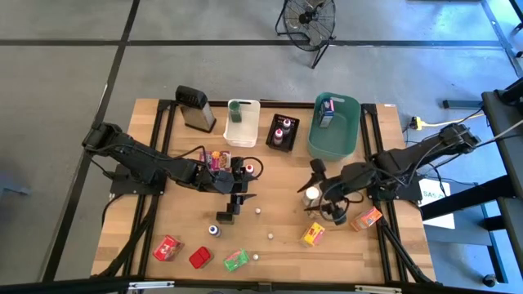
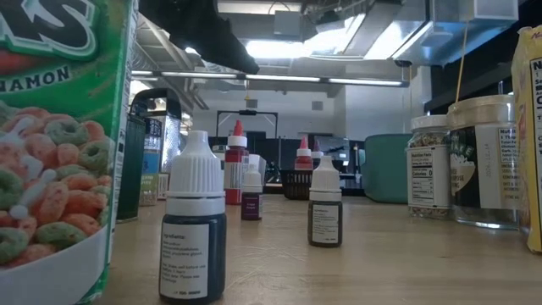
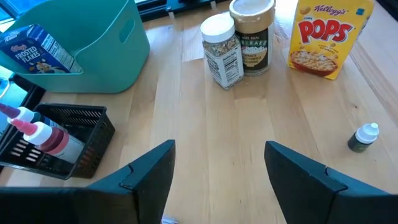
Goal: Pick & Place Kitchen Items
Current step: Put the yellow cereal box into the green bin
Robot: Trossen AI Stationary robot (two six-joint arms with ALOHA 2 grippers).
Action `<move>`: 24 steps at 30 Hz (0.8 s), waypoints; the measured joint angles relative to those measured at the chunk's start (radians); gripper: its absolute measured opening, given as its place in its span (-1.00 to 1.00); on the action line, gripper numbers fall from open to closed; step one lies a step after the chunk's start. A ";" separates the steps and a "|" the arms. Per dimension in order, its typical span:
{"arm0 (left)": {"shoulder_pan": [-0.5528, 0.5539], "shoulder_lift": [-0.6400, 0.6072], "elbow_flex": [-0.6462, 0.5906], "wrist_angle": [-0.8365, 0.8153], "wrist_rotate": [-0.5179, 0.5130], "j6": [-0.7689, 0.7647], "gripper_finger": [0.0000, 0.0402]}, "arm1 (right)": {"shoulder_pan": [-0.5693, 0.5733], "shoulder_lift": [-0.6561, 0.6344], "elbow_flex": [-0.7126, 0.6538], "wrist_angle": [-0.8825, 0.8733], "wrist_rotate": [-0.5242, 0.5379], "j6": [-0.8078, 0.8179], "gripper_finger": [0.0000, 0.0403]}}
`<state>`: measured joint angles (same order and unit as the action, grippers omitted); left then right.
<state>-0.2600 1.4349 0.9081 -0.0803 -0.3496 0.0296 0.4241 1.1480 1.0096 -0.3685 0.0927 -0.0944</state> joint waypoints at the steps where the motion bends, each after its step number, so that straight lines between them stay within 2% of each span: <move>1: 0.000 0.000 0.000 -0.001 0.000 0.001 0.21 | 0.009 0.011 0.025 -0.032 0.008 0.001 0.27; 12: 0.000 0.000 0.000 -0.009 0.000 -0.002 0.21 | 0.057 0.187 0.277 -0.246 0.006 0.039 0.24; 20: 0.000 0.000 0.000 -0.007 0.000 -0.017 0.21 | 0.101 0.314 0.390 -0.398 0.120 0.109 0.31; 24: 0.001 0.000 0.000 -0.006 0.000 -0.021 0.21 | 0.134 0.372 0.437 -0.486 0.121 0.087 0.35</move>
<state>-0.2591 1.4349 0.9081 -0.0868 -0.3497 0.0083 0.5580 1.5198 1.4466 -0.8547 0.2139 -0.0069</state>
